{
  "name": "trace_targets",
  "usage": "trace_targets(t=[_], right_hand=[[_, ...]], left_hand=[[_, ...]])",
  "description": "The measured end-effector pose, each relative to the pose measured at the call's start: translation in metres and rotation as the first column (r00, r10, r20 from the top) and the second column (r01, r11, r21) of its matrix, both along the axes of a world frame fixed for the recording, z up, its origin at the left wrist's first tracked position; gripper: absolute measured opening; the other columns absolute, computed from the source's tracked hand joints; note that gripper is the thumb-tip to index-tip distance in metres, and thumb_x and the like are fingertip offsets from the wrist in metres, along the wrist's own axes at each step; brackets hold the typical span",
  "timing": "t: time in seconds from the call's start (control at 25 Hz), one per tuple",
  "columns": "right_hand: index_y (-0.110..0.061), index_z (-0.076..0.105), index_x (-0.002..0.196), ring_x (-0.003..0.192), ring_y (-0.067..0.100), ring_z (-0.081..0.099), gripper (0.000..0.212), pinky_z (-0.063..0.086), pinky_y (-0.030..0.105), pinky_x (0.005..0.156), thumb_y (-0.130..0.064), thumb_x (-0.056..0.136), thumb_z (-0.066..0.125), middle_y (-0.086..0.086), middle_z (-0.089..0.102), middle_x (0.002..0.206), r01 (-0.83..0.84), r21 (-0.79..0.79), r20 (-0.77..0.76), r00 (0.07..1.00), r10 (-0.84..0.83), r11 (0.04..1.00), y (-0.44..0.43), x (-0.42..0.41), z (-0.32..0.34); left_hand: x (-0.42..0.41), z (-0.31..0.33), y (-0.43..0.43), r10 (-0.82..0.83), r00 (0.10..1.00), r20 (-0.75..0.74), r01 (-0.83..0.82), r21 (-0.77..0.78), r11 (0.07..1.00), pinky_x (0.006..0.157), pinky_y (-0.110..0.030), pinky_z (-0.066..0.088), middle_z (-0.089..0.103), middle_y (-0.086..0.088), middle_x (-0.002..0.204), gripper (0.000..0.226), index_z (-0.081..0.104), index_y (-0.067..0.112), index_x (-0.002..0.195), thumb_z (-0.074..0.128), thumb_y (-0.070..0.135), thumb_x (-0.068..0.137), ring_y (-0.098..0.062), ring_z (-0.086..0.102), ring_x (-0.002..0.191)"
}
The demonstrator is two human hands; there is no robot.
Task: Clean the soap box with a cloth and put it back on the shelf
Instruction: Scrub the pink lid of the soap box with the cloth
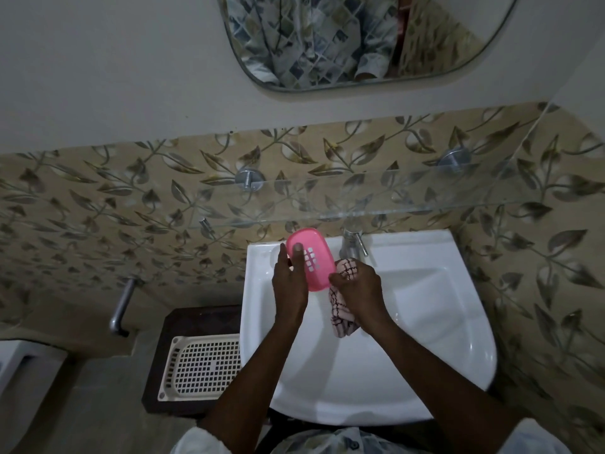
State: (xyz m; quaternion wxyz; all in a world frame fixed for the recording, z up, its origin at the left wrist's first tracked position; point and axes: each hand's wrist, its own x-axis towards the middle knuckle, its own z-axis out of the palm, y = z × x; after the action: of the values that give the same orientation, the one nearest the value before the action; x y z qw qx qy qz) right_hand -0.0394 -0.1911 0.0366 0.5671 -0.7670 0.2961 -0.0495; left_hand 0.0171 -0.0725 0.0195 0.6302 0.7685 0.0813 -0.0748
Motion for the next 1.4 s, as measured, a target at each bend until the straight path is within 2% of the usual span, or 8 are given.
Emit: trace_targets(t=[0.2,0.48,0.68,0.84,0.96,1.12,1.28,1.4], right_hand=[[-0.020,0.069,0.104,0.086,0.018,0.068,0.027,0.056,0.035,0.079,-0.034,0.082,0.074,0.000,0.073,0.093,-0.189,-0.149,0.098,0.974,0.204,0.971,0.025,-0.006,0.011],[0.006,0.066,0.113,0.099,0.039,0.069,0.035,0.061,0.042,0.073,-0.006,0.081,0.073,0.026,0.071,0.107,-0.024,0.783,-0.019,0.998,0.063,0.621,-0.042,-0.009,0.012],[0.007,0.057,0.127,0.114,0.041,0.061,0.037,0.057,0.051,0.082,0.001,0.091,0.056,0.030,0.059,0.127,0.062,0.893,-0.054,0.998,-0.031,0.446,-0.048,-0.021,-0.001],[-0.006,0.070,0.114,0.103,0.034,0.070,0.032,0.057,0.054,0.083,0.003,0.084,0.068,0.019,0.071,0.113,-0.100,0.646,0.195,0.980,-0.036,0.757,-0.035,-0.011,0.020],[-0.016,0.072,0.108,0.099,0.014,0.070,0.031,0.055,0.034,0.088,-0.002,0.080,0.074,-0.001,0.075,0.104,-0.177,-0.071,0.326,0.926,0.190,0.982,-0.032,0.001,0.034],[-0.015,0.070,0.113,0.100,0.013,0.065,0.051,0.058,0.040,0.081,0.015,0.072,0.061,-0.007,0.070,0.107,-0.179,-0.433,0.475,0.788,0.392,0.884,-0.024,0.005,0.029],[-0.001,0.070,0.113,0.111,0.034,0.063,0.032,0.045,0.048,0.103,0.000,0.085,0.056,0.019,0.068,0.115,-0.220,-0.926,0.204,0.396,0.895,0.308,-0.022,0.001,0.000],[0.002,0.072,0.109,0.109,0.036,0.064,0.029,0.043,0.051,0.105,0.007,0.080,0.070,0.020,0.069,0.112,-0.161,-0.929,0.236,0.436,0.868,0.333,-0.029,0.010,-0.007]], left_hand=[[0.013,0.000,-0.003,-0.141,0.964,-0.225,0.119,-0.112,0.987,0.092,-0.041,0.053,0.039,-0.020,0.148,0.082,0.020,0.016,0.155,0.050,0.061,0.093,-0.033,0.054,0.124],[0.039,0.002,0.056,-0.465,0.823,-0.327,-0.020,-0.834,0.551,0.085,-0.050,0.056,0.059,-0.025,0.122,0.083,0.046,0.001,0.141,0.064,0.050,0.076,-0.037,0.062,0.097],[0.037,-0.002,0.074,-0.618,0.737,-0.274,0.057,-0.886,0.461,0.094,-0.054,0.051,0.059,-0.031,0.127,0.084,0.057,-0.005,0.132,0.078,0.042,0.066,-0.044,0.063,0.104],[0.041,0.002,0.070,-0.642,0.683,-0.349,0.077,-0.840,0.537,0.089,-0.052,0.054,0.060,-0.032,0.122,0.085,0.062,-0.004,0.127,0.086,0.041,0.059,-0.044,0.064,0.099],[0.043,0.008,0.068,-0.652,0.660,-0.374,0.074,-0.831,0.552,0.090,-0.057,0.053,0.059,-0.035,0.121,0.088,0.060,-0.007,0.127,0.090,0.037,0.057,-0.046,0.063,0.100],[0.043,0.016,0.065,-0.640,0.676,-0.364,0.095,-0.819,0.566,0.092,-0.058,0.051,0.063,-0.032,0.120,0.073,0.065,-0.004,0.123,0.078,0.043,0.070,-0.044,0.064,0.102],[0.037,0.011,0.058,-0.604,0.682,-0.412,0.066,-0.788,0.612,0.089,-0.046,0.054,0.068,-0.022,0.116,0.057,0.062,0.004,0.128,0.056,0.043,0.086,-0.035,0.067,0.099],[0.033,0.012,0.054,-0.608,0.674,-0.420,0.065,-0.786,0.615,0.087,-0.047,0.052,0.069,-0.022,0.112,0.058,0.064,0.004,0.125,0.065,0.041,0.080,-0.036,0.067,0.093]])
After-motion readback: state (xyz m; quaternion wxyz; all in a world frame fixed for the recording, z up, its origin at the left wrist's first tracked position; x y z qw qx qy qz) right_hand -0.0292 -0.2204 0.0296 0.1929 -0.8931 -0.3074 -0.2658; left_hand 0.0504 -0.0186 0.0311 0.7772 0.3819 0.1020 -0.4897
